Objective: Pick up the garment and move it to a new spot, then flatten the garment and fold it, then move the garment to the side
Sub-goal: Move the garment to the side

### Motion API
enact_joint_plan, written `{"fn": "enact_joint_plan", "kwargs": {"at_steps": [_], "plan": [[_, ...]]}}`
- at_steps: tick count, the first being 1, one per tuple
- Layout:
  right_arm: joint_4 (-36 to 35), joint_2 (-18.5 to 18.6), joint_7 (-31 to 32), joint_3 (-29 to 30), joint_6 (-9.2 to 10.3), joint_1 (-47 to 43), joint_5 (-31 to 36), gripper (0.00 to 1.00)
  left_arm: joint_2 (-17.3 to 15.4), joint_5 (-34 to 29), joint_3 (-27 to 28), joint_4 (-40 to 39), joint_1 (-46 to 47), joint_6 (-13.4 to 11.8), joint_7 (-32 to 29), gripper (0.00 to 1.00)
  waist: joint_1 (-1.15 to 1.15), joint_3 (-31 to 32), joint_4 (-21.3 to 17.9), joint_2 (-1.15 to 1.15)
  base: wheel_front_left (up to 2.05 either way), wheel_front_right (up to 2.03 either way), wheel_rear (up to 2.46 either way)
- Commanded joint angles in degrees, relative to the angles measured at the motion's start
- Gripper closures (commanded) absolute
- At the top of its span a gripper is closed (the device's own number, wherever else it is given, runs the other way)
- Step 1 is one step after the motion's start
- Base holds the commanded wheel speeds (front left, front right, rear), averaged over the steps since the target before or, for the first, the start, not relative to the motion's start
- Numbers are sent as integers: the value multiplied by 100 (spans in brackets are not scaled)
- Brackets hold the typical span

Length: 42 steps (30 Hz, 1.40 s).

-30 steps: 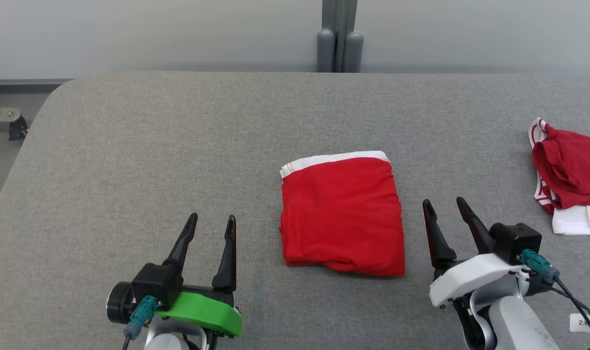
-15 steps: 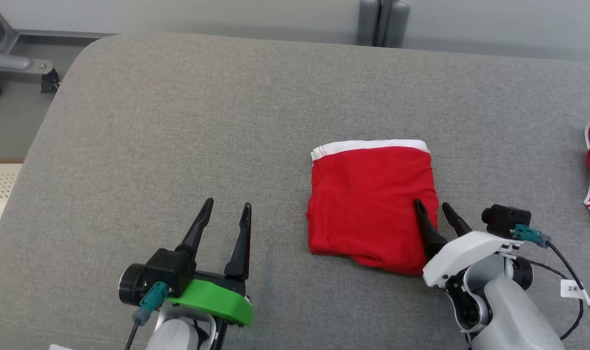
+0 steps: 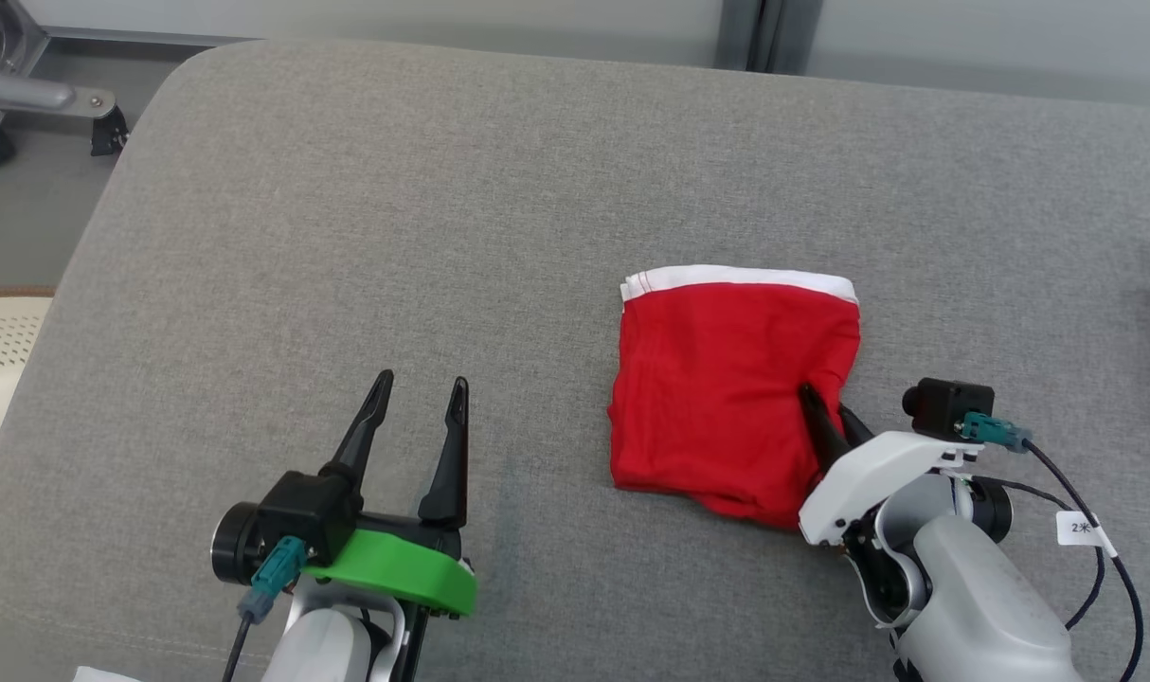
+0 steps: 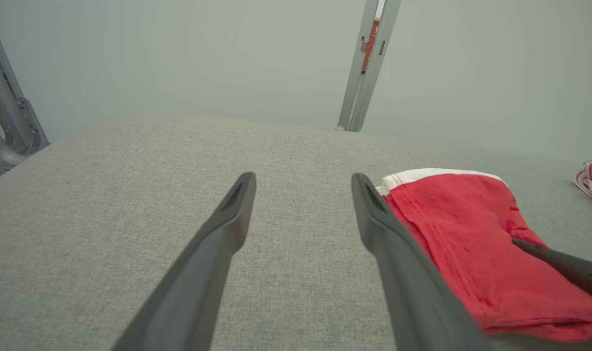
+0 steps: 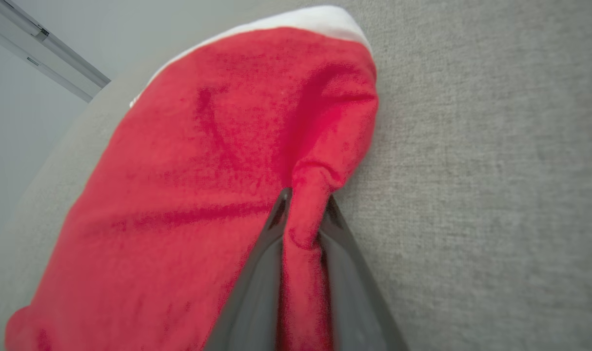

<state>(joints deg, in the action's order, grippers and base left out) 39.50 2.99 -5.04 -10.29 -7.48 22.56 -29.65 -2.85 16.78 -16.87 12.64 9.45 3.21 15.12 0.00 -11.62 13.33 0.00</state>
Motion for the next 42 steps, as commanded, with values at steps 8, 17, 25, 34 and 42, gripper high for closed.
{"fn": "enact_joint_plan", "kwargs": {"at_steps": [8, 17, 25, 34, 42], "plan": [[2, 278, -364, -308, -1, 193, 1148, 100, -12, -179, 15, -67, 112, 91, 0, 0, 0, 136, -503, 0, 0, 0, 0], [-578, 1131, -187, -913, 1, 648, 1931, 100, -13, -395, -229, -203, 244, 174, -1, 0, 0, -14, -1272, 0, 0, 0, 0], [-1043, 2127, 56, -1356, 2, 1432, 1966, 100, -26, -772, -533, -235, 695, 338, -1, 0, 0, -606, -1937, 0, 0, 0, 0], [-728, 3011, -3, -1323, 2, 2242, 1901, 100, -140, -957, -848, -319, 1290, 418, -1, 0, 0, -1397, -2325, 0, 0, 0, 0], [40, 3442, -125, -1035, 3, 2625, 1911, 100, -217, -858, -813, -432, 1521, 425, -1, 0, 0, -1823, -2199, 0, 0, 0, 0]]}}
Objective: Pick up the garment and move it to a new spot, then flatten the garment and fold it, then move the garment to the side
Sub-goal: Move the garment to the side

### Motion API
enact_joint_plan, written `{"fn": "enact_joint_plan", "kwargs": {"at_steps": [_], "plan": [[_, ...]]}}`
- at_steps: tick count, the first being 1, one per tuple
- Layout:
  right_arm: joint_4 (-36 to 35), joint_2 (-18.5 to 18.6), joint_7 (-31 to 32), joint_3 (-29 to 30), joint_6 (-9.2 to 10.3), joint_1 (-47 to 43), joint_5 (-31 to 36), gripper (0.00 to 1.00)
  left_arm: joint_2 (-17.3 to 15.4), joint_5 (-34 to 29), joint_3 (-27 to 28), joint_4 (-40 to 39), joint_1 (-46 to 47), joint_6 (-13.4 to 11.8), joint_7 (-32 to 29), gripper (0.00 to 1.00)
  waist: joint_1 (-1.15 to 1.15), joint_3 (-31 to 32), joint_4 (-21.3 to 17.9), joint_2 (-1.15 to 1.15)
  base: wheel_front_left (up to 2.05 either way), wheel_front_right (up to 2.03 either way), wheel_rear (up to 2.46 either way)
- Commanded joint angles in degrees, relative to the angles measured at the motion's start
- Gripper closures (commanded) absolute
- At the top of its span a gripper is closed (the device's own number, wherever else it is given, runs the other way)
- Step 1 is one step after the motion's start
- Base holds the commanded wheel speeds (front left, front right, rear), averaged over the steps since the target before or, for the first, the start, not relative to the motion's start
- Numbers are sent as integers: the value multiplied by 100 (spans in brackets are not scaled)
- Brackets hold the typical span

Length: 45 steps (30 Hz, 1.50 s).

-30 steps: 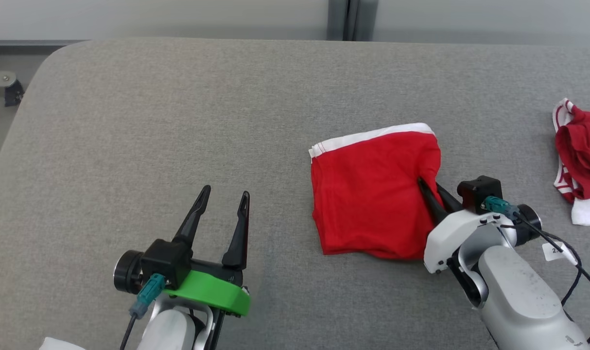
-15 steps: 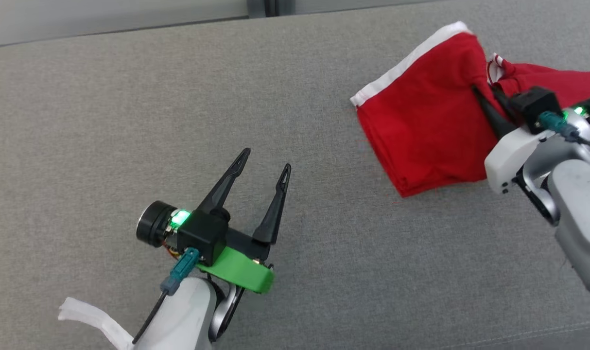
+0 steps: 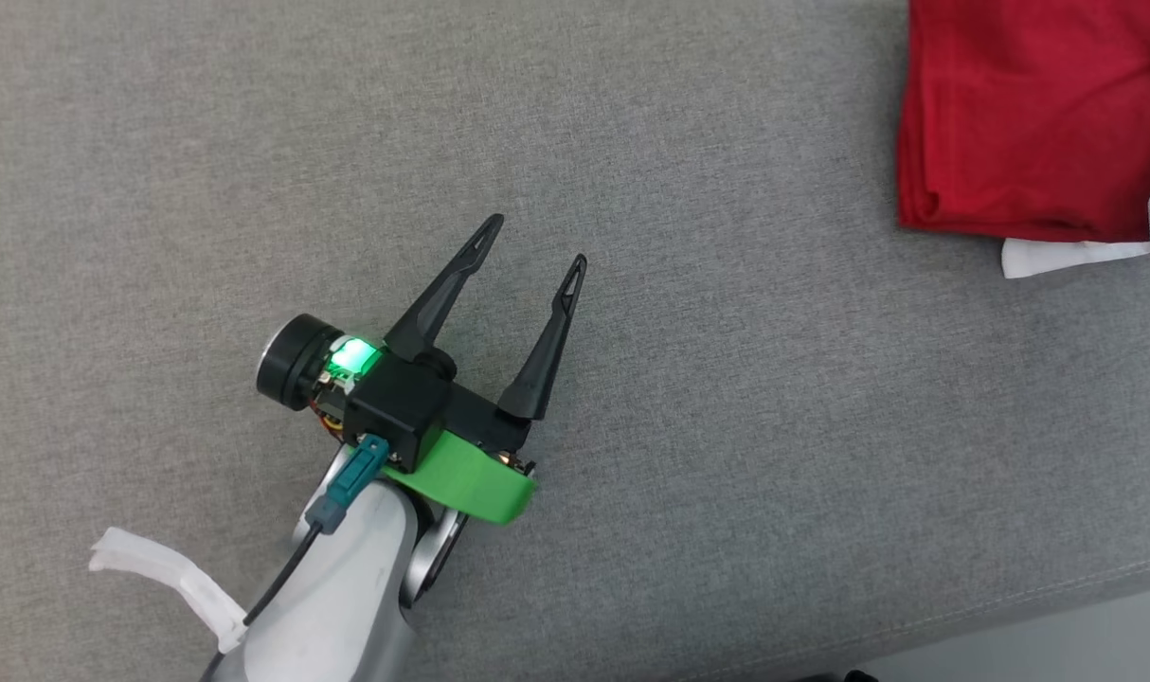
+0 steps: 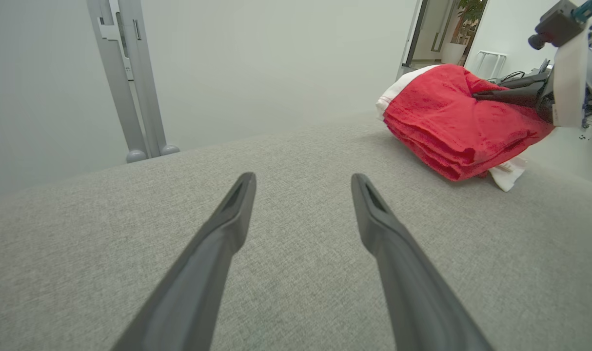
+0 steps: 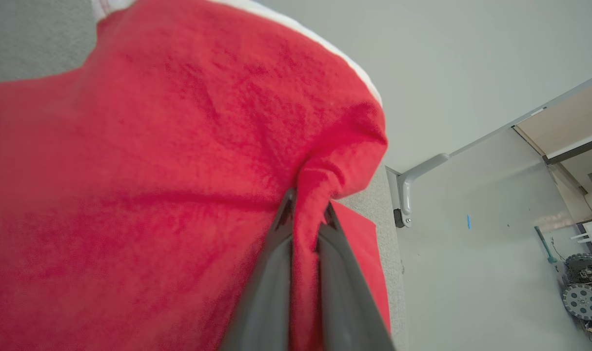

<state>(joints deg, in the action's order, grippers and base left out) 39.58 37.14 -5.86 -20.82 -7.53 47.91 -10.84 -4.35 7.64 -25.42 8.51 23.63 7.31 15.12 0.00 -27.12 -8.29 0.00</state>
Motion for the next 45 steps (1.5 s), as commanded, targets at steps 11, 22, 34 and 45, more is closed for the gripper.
{"fn": "enact_joint_plan", "kwargs": {"at_steps": [11, 22, 34, 45], "plan": [[1003, 200, -269, 379, 8, 467, 479, 100, -204, 40, 256, -170, 193, 20, -1, 0, 0, -606, 161, 0, 0, 0, 0], [1548, 23, -605, 842, 8, 735, 961, 0, -99, 114, 296, -93, 108, 19, -1, 0, 0, -224, 273, 0, 0, 0, 0], [766, -940, -929, 1417, 8, 337, 412, 0, 92, 338, 812, -3, -490, -24, -1, 0, 0, 1045, 530, 0, 0, 0, 0], [-1755, -2136, -931, 1805, 7, -1807, -286, 0, 132, 354, 1379, 89, -1187, -146, -1, 0, 0, 1878, 920, 0, 0, 0, 0]]}}
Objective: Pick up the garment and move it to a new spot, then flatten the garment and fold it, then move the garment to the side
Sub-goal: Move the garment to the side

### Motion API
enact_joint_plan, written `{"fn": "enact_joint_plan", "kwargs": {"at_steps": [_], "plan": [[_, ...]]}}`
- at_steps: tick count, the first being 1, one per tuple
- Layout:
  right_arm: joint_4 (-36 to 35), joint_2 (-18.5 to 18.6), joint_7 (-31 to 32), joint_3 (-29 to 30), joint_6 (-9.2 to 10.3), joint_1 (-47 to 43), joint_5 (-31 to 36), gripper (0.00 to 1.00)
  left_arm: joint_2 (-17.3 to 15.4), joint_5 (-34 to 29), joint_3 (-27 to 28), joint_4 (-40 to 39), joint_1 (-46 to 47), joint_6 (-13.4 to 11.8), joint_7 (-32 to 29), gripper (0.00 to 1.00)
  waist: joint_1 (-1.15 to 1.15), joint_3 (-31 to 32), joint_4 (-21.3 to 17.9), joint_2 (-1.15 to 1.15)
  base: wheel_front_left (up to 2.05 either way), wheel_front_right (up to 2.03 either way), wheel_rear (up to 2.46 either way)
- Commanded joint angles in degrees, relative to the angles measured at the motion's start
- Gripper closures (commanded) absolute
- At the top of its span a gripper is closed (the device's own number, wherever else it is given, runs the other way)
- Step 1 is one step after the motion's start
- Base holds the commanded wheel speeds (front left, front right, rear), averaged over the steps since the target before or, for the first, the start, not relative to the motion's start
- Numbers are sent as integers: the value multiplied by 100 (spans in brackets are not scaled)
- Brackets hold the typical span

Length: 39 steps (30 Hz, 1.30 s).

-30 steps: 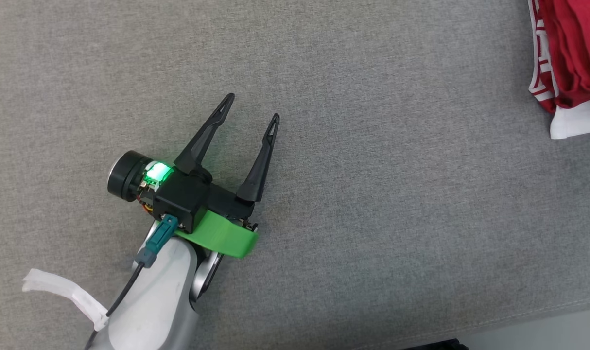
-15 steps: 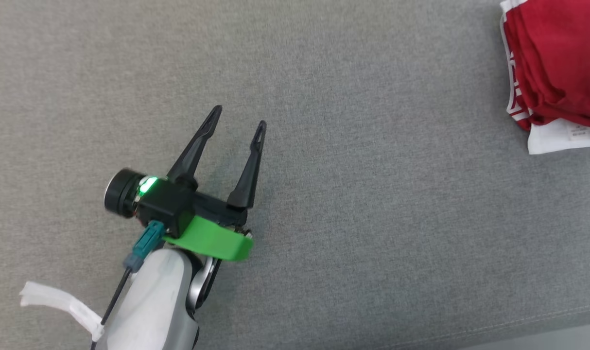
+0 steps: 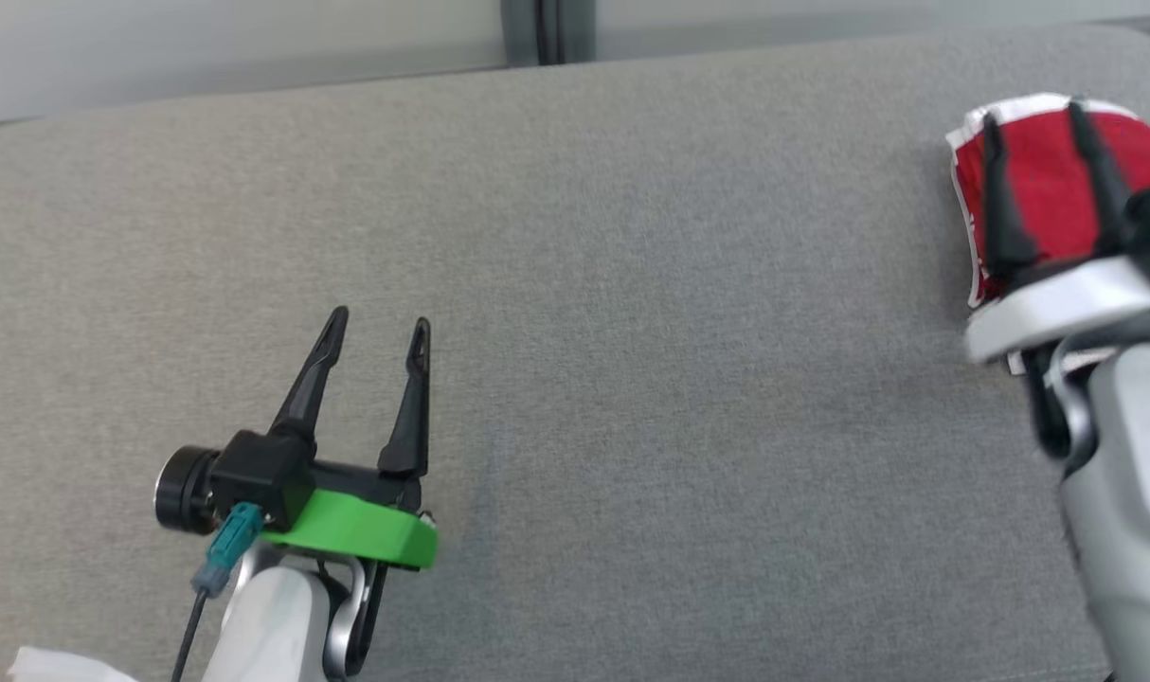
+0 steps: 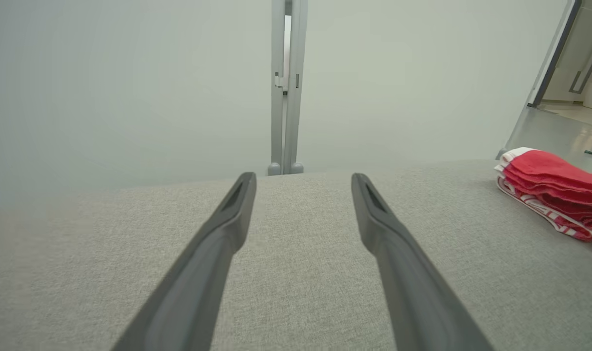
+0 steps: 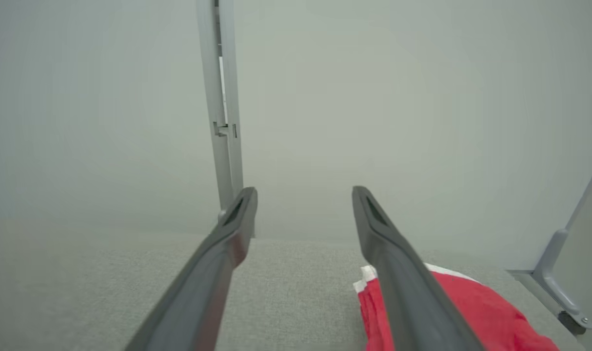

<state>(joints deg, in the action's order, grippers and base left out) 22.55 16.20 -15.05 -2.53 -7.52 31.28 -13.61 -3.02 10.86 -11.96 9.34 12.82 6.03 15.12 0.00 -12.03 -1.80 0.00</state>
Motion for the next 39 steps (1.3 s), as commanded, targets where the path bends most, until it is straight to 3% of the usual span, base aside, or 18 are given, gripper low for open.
{"fn": "enact_joint_plan", "kwargs": {"at_steps": [1, 8, 14, 31, 39], "plan": [[-212, -110, -13, -36, 6, -354, -10, 0, 1, 40, 69, 5, -169, -44, -1, 0, 0, 424, 307, 0, 0, 0, 0], [-1233, -890, -13, 141, 5, -1595, -39, 0, 5, 342, 249, -121, -403, -251, -1, 0, 0, 527, 552, 0, 0, 0, 0], [-1690, -1252, -14, 270, 3, -2388, 159, 0, 5, 428, 165, -24, -584, -240, -1, 0, 0, 645, 701, 0, 0, 0, 0], [-1808, -1326, -14, 150, 3, -2767, 190, 0, 5, 536, 156, 199, -681, -255, -1, 0, 0, 732, 693, 0, 0, 0, 0], [-1801, -1326, -14, 162, 3, -2723, 99, 0, 5, 393, 248, 52, -631, -387, -1, 0, 0, 691, 653, 0, 0, 0, 0]]}}
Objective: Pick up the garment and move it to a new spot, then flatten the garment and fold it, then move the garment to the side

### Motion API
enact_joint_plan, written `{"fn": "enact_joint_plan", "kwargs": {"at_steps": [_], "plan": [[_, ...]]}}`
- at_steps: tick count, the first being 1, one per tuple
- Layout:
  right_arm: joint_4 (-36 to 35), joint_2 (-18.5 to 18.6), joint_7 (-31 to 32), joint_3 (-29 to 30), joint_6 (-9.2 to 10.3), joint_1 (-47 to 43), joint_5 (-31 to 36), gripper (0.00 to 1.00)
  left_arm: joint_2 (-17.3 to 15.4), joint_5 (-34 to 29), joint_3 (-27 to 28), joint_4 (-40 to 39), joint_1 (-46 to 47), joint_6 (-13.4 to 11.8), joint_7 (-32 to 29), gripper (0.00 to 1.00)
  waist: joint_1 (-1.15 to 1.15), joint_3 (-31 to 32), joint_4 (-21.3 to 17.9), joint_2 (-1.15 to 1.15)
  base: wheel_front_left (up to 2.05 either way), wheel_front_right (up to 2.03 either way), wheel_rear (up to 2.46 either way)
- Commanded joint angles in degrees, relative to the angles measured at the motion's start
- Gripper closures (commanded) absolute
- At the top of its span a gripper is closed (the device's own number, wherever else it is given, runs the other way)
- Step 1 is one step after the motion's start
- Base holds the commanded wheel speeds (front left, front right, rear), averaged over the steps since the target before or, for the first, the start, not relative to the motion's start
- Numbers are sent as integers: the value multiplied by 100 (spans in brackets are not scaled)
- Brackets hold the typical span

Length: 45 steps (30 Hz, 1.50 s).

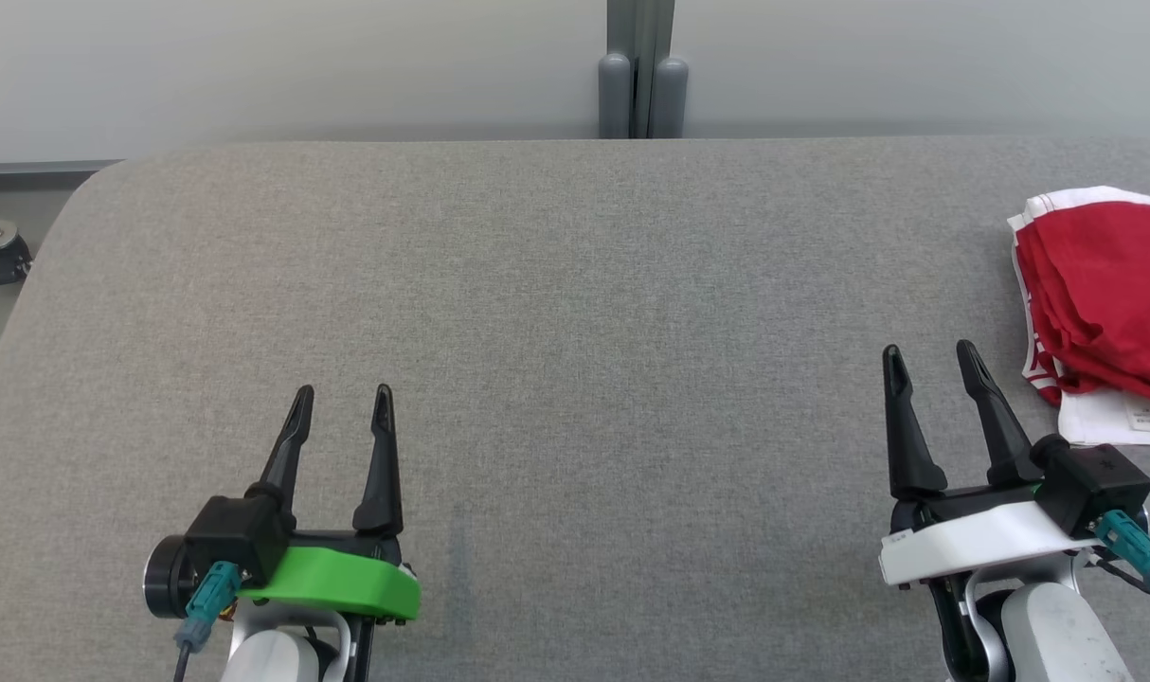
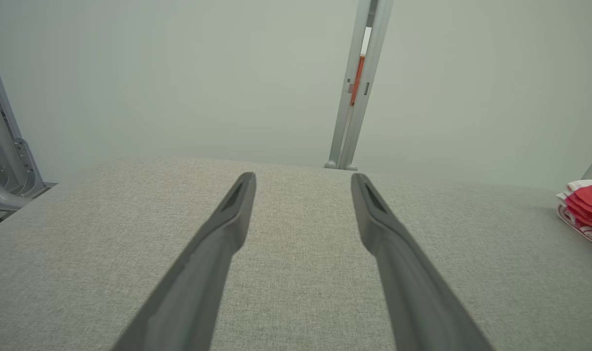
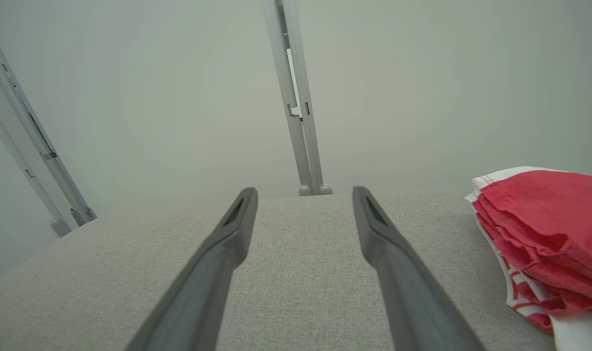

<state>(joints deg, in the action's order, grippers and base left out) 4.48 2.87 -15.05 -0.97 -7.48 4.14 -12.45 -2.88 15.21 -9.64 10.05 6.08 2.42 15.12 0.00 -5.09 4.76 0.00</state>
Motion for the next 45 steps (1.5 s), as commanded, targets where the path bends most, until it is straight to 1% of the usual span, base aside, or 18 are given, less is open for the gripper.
{"fn": "enact_joint_plan", "kwargs": {"at_steps": [1, 8, 10, 18, 26, 32, 33, 36, 45], "plan": [[14, 6, -14, 4, -2, -1, -28, 0, -8, -34, 20, -17, 37, -35, -1, 0, 0, -4, -7, 0, 0, 0, 0], [58, 6, -14, -6, -2, 30, -60, 0, -8, -41, 45, -61, 6, -23, -1, 0, 0, 29, -40, 0, 0, 0, 0], [78, 6, -14, -32, -2, 3, -59, 0, -7, 117, -18, 60, -75, 37, -1, 0, 0, 59, -49, 0, 0, 0, 0], [132, 6, -15, -39, -2, -57, -99, 0, -10, 196, -121, 188, -57, 298, -1, 0, 0, 103, -60, 0, 0, 0, 0], [126, 6, -15, -74, -2, 3, -135, 0, -9, 524, -77, 111, -108, 414, -1, 0, 0, 105, -71, 0, 0, 0, 0], [98, 5, -15, -104, -2, -17, -162, 0, -9, 736, -72, 80, -140, 442, -1, 0, 0, 115, -82, 0, 0, 0, 0], [112, -1, 0, -103, 0, -17, -154, 100, 2, 700, -85, 95, -74, 420, 0, 100, 0, 115, -82, 0, 0, 0, 0], [231, -19, 10, -117, 0, -76, -195, 100, 3, 737, -107, 216, -114, 419, -6, 100, 0, 116, -83, 0, 0, 0, 0], [305, 40, 221, -78, 0, -46, -1230, 100, -55, 1669, 36, 217, -108, 421, -215, 100, 0, 143, -112, 0, 0, 0, 0]]}}
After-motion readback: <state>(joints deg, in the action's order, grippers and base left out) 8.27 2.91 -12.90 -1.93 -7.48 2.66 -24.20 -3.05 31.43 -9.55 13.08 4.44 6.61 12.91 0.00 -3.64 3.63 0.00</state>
